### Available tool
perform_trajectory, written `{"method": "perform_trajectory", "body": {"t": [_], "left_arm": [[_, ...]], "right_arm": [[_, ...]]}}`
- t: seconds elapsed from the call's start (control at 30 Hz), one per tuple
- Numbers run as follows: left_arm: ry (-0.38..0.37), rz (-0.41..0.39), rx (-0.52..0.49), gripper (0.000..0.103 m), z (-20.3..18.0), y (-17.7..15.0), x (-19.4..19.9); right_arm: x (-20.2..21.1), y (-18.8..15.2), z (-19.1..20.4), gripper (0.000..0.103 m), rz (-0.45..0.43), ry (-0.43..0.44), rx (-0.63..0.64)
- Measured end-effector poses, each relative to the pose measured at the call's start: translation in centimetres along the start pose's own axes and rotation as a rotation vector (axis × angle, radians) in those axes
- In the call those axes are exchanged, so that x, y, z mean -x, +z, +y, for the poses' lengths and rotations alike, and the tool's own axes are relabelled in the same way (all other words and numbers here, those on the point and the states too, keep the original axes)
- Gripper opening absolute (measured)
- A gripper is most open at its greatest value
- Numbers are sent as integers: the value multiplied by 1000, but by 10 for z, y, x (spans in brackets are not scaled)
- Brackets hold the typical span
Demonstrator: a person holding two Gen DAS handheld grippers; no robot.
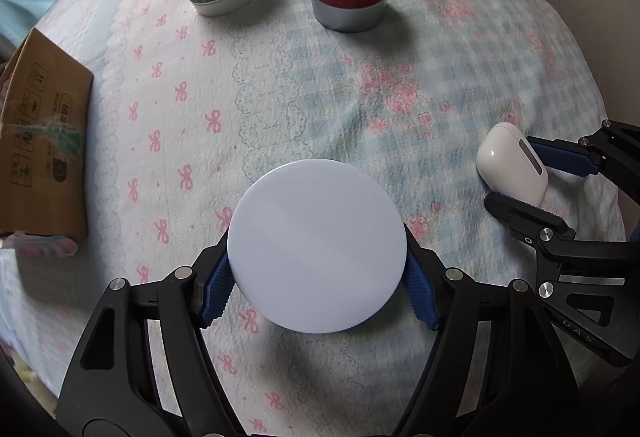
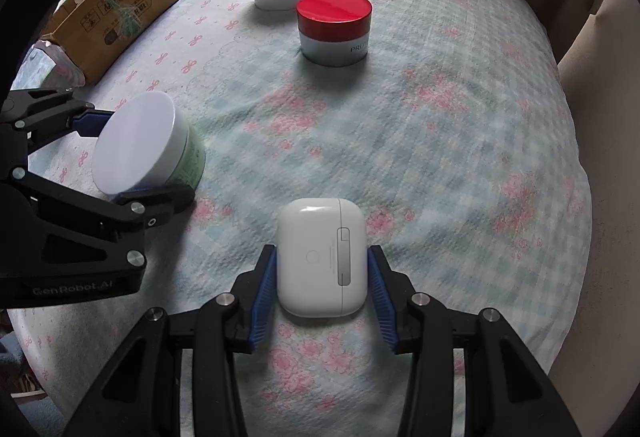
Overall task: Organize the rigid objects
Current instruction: 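Carry the white lid to the cardboard box while the right gripper carries the earbud case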
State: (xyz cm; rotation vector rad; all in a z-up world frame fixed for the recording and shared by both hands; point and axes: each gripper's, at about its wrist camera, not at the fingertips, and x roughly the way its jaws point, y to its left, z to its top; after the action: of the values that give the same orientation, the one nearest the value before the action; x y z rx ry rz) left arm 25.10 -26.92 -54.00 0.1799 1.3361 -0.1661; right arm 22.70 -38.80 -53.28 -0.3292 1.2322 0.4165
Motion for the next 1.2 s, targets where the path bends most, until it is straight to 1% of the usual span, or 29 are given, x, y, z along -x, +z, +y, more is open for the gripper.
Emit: {"method": "perform_trajectory", "body": {"t": [0.1, 0.17, 0.27, 0.43, 0.6, 0.8, 0.97, 1.1, 1.2], "left_arm": [[0, 8, -26, 69, -2, 2, 8], [-11, 27, -38, 69, 0, 3, 17], [-13, 30, -50, 69, 3, 3, 35], [-39, 9, -34, 69, 21, 5, 81], [-64, -37, -18, 69, 55, 8, 139], [-75, -127, 39, 69, 122, 1, 216], [-50, -203, 52, 69, 184, -11, 271], [-51, -245, 80, 69, 242, -22, 304], [-69, -264, 93, 69, 288, -30, 320]], "right_arm": [[2, 9, -7, 41, 25, 11, -46], [6, 8, -12, 41, 34, 19, -89], [20, 9, -17, 41, 41, 28, -159], [55, 20, -19, 41, 26, 37, -250], [101, 43, -10, 41, -18, 35, -294], [162, 90, 31, 41, -84, 15, -270], [210, 129, 77, 41, -135, 16, -242], [242, 159, 122, 41, -170, 19, -228], [260, 180, 156, 41, -198, 28, -236]]}}
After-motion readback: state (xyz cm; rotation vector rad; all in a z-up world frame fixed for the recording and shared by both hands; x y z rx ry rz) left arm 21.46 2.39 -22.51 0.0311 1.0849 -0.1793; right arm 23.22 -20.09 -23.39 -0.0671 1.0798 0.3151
